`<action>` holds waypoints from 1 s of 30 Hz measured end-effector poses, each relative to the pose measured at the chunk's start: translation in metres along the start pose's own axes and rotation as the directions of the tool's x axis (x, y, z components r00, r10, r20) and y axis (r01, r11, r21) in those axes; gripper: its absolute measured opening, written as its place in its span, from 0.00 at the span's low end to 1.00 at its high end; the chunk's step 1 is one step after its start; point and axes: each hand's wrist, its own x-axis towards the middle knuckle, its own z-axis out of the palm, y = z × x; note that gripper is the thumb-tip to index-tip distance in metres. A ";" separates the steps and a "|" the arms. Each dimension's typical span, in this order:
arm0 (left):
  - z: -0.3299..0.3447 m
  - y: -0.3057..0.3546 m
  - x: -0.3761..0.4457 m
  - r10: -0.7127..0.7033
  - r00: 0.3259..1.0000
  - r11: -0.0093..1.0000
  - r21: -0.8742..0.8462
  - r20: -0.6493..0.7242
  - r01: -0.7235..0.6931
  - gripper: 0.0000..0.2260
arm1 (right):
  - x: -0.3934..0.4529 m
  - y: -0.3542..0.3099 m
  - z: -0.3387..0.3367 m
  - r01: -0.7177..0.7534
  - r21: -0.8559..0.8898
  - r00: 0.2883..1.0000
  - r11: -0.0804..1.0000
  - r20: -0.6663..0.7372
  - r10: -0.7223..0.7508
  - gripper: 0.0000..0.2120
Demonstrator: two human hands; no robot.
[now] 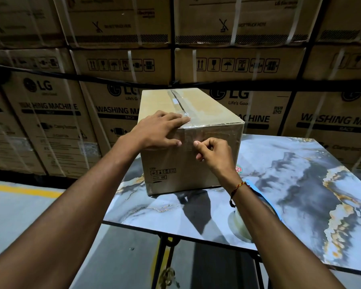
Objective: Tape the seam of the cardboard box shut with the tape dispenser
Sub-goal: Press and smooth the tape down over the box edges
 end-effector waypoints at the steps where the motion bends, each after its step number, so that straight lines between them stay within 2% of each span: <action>1: -0.001 0.000 0.000 -0.003 1.000 1.000 -0.001 0.009 0.003 0.34 | 0.000 0.000 0.000 0.001 -0.032 1.000 0.999 -0.012 -0.002 0.15; 4: -0.001 0.000 -0.001 -0.015 1.000 1.000 -0.011 0.008 0.015 0.34 | 0.002 -0.004 0.000 0.007 -0.114 1.000 0.994 -0.026 -0.010 0.17; 10: 0.001 0.007 -0.005 -0.058 0.997 0.998 -0.002 -0.047 0.058 0.35 | -0.001 0.007 -0.012 -0.004 -0.337 0.999 0.941 -0.040 -0.010 0.29; 12: 0.000 0.004 -0.003 -0.055 0.998 0.998 -0.035 -0.014 0.055 0.37 | -0.002 0.010 -0.016 0.002 -0.406 0.998 0.914 -0.056 -0.028 0.27; 14: -0.002 -0.003 -0.001 -0.042 0.999 0.992 -0.115 0.026 0.044 0.36 | -0.003 0.006 -0.021 0.092 -0.466 0.990 0.880 -0.053 -0.132 0.21; 15: -0.003 -0.009 0.000 -0.045 0.998 0.984 -0.169 0.035 0.051 0.35 | -0.003 0.003 -0.023 0.187 -0.488 0.971 0.852 -0.041 -0.237 0.18; 17: -0.003 -0.019 -0.001 -0.117 0.993 0.970 -0.214 0.009 0.116 0.32 | -0.001 -0.003 -0.028 0.381 -0.552 0.877 0.742 -0.037 -0.478 0.14; 19: 0.002 -0.024 -0.007 -0.249 0.966 0.954 -0.187 -0.070 0.233 0.32 | 0.005 -0.008 -0.031 0.443 -0.633 0.790 0.635 -0.058 -0.610 0.14; 22: 0.011 -0.020 -0.011 -0.345 0.926 0.920 -0.250 -0.154 0.302 0.33 | 0.019 -0.015 -0.031 0.451 -0.698 0.759 0.556 -0.028 -0.650 0.20; 26: 0.014 -0.019 -0.010 -0.369 0.911 0.910 -0.271 -0.182 0.314 0.30 | 0.041 -0.018 -0.021 0.520 -0.676 0.769 0.522 0.105 -0.631 0.25; 30: 0.015 -0.019 -0.009 -0.385 0.902 0.905 -0.270 -0.195 0.328 0.29 | 0.052 -0.005 -0.014 0.499 -0.739 0.719 0.453 0.061 -0.693 0.27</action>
